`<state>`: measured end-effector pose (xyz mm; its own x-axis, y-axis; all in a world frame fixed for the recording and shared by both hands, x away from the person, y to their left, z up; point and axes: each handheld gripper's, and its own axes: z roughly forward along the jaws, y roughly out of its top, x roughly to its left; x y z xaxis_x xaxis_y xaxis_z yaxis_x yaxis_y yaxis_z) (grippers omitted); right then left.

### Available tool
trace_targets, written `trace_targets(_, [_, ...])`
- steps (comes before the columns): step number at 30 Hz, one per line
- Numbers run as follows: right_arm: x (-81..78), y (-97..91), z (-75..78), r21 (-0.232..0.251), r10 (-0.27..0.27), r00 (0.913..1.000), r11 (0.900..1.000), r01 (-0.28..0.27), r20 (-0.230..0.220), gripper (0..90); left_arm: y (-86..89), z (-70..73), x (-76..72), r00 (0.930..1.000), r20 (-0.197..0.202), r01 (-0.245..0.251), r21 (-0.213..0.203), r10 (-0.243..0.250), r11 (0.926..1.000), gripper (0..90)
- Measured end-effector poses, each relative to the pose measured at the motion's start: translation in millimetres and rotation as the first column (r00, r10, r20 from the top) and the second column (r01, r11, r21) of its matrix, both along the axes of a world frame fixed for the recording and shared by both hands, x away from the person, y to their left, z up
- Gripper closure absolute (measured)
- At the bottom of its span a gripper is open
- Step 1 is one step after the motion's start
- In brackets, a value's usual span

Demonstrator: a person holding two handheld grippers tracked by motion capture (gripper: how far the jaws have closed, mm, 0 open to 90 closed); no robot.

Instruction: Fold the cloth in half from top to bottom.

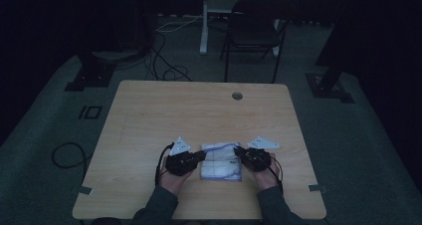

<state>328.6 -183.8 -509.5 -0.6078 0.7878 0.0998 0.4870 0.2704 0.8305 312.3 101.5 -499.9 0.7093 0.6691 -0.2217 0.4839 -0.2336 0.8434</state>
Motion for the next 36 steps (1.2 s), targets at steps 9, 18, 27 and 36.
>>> trace_targets(9, [-5.3, 1.4, -4.9, -0.012, 0.013, 0.9999, 0.9998, -0.013, -0.006, 82.8, 7.7, 10.6, 5.1, 0.9991, 0.027, -0.033, -0.012, 0.034, 0.9994, 82.0])
trace_targets(18, [-7.9, 1.6, -7.7, -0.014, 0.014, 0.9998, 0.9998, -0.014, -0.012, 82.1, 5.2, 0.7, 22.2, 0.9989, -0.007, -0.047, 0.016, 0.047, 0.9988, 82.0])
trace_targets(27, [-10.0, -1.5, -9.4, -0.005, 0.015, 0.9998, 0.9999, -0.015, -0.015, 76.8, -9.9, -13.5, 23.8, 0.9992, -0.041, 0.001, 0.052, 0.001, 0.9987, 82.0])
trace_targets(36, [-12.3, -4.9, -8.3, 0.005, 0.003, 0.9999, 1.0000, -0.003, -0.011, 62.7, -18.4, -19.9, 11.9, 0.9981, -0.048, 0.042, 0.069, -0.039, 0.9967, 81.4])
